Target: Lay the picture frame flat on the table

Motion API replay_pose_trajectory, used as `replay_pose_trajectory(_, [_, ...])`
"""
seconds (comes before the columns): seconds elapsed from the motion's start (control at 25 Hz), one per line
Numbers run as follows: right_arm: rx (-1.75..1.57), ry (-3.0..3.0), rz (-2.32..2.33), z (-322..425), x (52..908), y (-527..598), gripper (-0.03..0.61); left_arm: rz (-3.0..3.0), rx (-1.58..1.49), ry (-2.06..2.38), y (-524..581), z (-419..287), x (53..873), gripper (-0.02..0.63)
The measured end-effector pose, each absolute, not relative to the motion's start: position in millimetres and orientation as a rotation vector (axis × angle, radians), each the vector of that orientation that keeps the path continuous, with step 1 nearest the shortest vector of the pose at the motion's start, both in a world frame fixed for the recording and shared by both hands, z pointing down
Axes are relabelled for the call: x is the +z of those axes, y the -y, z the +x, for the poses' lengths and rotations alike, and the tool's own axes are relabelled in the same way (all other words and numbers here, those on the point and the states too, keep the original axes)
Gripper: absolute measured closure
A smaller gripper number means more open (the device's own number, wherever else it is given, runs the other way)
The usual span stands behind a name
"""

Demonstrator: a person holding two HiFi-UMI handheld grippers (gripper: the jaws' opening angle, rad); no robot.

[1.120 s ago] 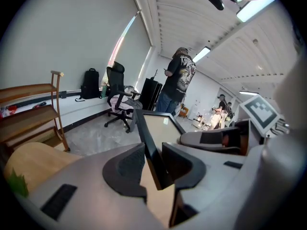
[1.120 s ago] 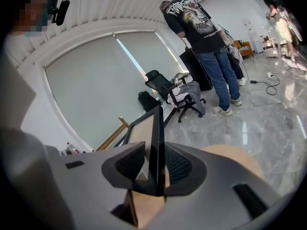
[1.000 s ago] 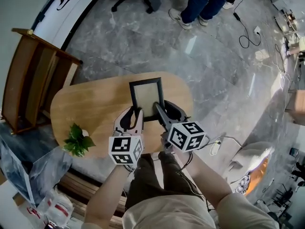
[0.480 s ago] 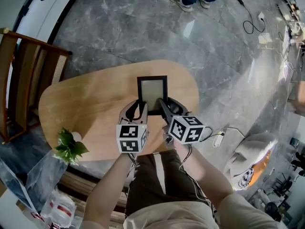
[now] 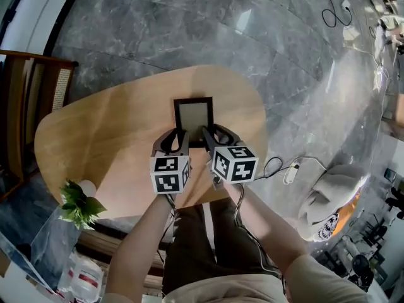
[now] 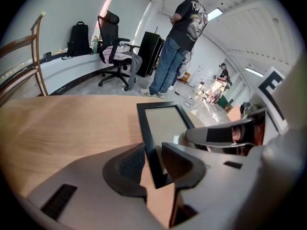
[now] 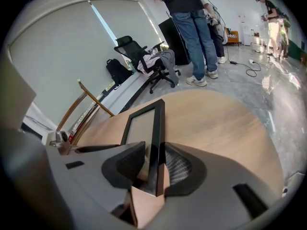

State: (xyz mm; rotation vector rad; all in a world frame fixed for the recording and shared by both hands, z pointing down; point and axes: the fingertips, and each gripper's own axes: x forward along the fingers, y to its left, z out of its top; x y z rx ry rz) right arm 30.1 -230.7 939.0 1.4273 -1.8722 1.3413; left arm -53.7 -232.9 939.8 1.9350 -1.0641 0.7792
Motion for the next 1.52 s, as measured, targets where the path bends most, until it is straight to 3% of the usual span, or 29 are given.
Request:
replay_pose_trajectory(0.16, [1.323, 1.845, 1.414, 33, 959, 227, 0.468, 1.947, 0.843, 1.059, 230, -52, 958, 0.531])
replay_pose_trajectory(0.8, [1.251, 1.797, 1.42, 50, 963, 229, 0.43, 1.936, 0.871, 1.099, 226, -53, 957, 0.531])
replay_pose_trajectory(1.04, [1.175, 1.864, 1.408, 59, 912, 232, 0.533, 2.017, 0.866, 1.113, 226, -57, 905, 0.555])
replay_pose_trajectory(1.52, [1.014, 2.122, 1.433, 51, 717, 241, 0.558, 2.295, 0.77, 1.145, 223, -56, 726, 0.592])
